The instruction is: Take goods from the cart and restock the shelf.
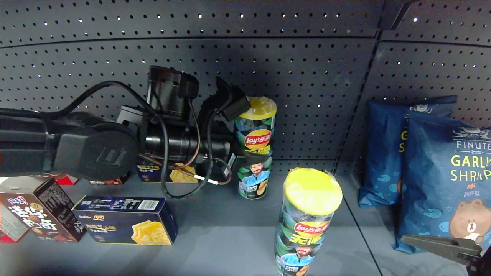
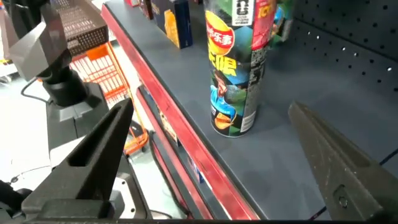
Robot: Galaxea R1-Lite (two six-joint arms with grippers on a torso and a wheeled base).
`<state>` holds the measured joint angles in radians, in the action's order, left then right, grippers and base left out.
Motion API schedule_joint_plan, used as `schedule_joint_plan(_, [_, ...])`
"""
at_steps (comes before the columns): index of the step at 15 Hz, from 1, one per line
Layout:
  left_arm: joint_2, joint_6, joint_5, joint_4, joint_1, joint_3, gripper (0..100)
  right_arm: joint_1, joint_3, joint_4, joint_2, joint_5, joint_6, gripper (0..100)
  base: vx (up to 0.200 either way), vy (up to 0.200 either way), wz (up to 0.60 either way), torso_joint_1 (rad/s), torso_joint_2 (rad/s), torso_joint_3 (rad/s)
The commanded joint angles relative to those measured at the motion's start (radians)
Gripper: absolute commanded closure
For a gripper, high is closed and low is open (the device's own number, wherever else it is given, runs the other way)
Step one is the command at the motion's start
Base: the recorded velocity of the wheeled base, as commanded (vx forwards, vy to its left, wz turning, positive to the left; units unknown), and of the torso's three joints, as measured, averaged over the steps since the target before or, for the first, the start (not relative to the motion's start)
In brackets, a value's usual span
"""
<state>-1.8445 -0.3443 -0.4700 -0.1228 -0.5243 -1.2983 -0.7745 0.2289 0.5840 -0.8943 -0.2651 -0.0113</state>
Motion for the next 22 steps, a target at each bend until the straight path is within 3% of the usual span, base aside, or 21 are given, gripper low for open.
schedule_joint_plan(1, [-0.045, -0.001, 0.016, -0.023, 0.0, 0.004, 100, 0.014, 0.009, 0.008, -0.02, 0.0, 0.002, 0, 0.0, 0.0, 0.0, 0.0, 0.0, 0.0])
schedule_joint_plan(2, [-0.071, -0.004, 0.062, -0.077, 0.0, 0.01, 100, 0.03, 0.013, 0.019, -0.028, -0.002, 0.016, 0, 0.0, 0.0, 0.0, 0.0, 0.0, 0.0])
schedule_joint_plan(4, [-0.104, 0.01, 0.053, -0.106, -0.005, -0.003, 100, 0.032, 0.012, 0.025, -0.028, -0.002, 0.027, 0, 0.0, 0.0, 0.0, 0.0, 0.0, 0.0])
schedule_joint_plan(6, [-0.137, 0.033, -0.052, -0.14, -0.005, -0.03, 100, 0.044, 0.015, 0.025, -0.029, -0.002, 0.028, 0, 0.0, 0.0, 0.0, 0.0, 0.0, 0.0])
schedule_joint_plan(8, [-0.157, 0.044, -0.07, -0.176, -0.007, -0.033, 100, 0.055, 0.013, 0.025, -0.028, -0.002, 0.028, 0, 0.0, 0.0, 0.0, 0.0, 0.0, 0.0])
schedule_joint_plan(11, [-0.177, 0.044, -0.078, -0.186, -0.01, -0.05, 100, 0.053, 0.013, 0.025, -0.035, -0.003, 0.028, 0, 0.0, 0.0, 0.0, 0.0, 0.0, 0.0])
schedule_joint_plan(13, [-0.183, 0.045, -0.137, -0.179, -0.01, -0.061, 100, 0.053, 0.012, 0.025, -0.037, -0.003, 0.028, 0, 0.0, 0.0, 0.0, 0.0, 0.0, 0.0])
schedule_joint_plan(22, [-0.202, 0.036, -0.142, -0.159, -0.025, -0.065, 100, 0.053, -0.002, 0.025, -0.02, -0.003, 0.028, 0, 0.0, 0.0, 0.0, 0.0, 0.0, 0.0])
